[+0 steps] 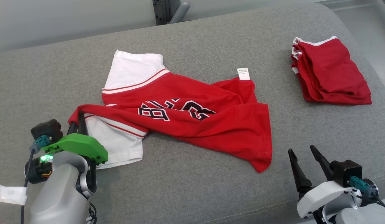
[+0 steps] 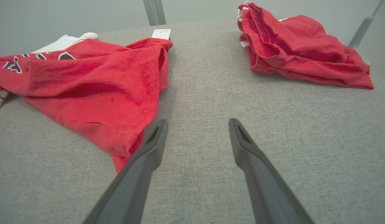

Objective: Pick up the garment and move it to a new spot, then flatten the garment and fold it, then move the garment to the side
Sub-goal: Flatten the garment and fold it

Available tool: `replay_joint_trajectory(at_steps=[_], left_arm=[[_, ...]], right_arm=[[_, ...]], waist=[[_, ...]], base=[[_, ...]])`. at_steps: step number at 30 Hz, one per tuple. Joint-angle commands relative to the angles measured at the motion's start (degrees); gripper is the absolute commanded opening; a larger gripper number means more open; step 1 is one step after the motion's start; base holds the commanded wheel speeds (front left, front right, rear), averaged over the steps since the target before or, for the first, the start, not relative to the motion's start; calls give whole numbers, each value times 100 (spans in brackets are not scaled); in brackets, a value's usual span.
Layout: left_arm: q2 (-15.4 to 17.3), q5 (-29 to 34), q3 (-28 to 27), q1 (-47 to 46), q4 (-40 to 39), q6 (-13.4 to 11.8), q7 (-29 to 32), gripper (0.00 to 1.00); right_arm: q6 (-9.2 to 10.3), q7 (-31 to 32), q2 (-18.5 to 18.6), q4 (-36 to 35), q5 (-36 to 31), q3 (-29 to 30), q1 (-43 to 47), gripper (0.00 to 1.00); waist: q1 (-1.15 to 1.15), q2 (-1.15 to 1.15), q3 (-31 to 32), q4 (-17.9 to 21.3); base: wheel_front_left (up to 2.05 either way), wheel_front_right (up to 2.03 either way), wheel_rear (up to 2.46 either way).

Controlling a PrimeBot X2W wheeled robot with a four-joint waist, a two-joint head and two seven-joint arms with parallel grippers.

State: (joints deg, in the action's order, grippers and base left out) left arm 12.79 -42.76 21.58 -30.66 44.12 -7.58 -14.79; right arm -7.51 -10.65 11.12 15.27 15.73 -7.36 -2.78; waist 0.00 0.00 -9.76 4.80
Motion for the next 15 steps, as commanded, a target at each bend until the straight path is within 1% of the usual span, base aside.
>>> replay_joint_trajectory(at_steps=[1,2,4,6,7,8,9,10,11,12,13,14,15], left_arm=[[80,25,-50,-92,37,-46,-50,0],[77,45,-84,-102,59,-63,-51,0],[85,78,-179,-102,75,-59,-44,13],[99,147,-279,-64,79,-74,-42,15],[93,180,-321,-30,79,-83,-41,18],[84,226,-364,11,79,-82,-41,19],[71,256,-395,48,79,-78,-42,33],[53,274,-420,83,75,-61,-42,38],[37,297,-453,113,71,-54,-41,40],[20,338,-485,135,53,-54,-40,48],[7,387,-530,159,15,-63,-38,66],[-12,434,-570,197,-20,-73,-37,100],[-35,473,-609,245,-59,-75,-36,100]], right_arm=[[5,-26,13,17,42,-39,-54,100],[5,-43,6,14,57,-78,-68,100],[5,-51,3,22,79,-118,-88,100],[5,-58,11,30,85,-138,-102,100],[5,-64,20,30,90,-147,-104,100],[5,-70,27,31,91,-155,-105,100],[5,-70,34,28,95,-167,-105,100],[5,-73,40,27,98,-175,-105,100],[5,-74,41,24,99,-176,-105,100],[5,-73,38,15,101,-177,-99,100],[5,-77,36,2,101,-181,-87,100],[5,-79,32,-16,106,-194,-69,100],[5,-81,20,-32,115,-213,-42,100]], waist=[[0,0,-1,-4],[0,0,1,-10],[0,0,9,-26],[0,0,24,-50],[0,0,32,-66],[0,0,40,-81],[0,0,49,-94],[0,0,59,-110],[0,0,70,-124],[0,0,81,-137],[0,0,93,-150],[0,0,105,-163],[0,0,119,-174]], base=[[0,0,0],[0,0,0],[0,0,0],[0,0,0],[0,0,0],[0,0,0],[0,0,0],[0,0,0],[0,0,0],[0,0,0],[0,0,0],[0,0,0],[0,0,0]])
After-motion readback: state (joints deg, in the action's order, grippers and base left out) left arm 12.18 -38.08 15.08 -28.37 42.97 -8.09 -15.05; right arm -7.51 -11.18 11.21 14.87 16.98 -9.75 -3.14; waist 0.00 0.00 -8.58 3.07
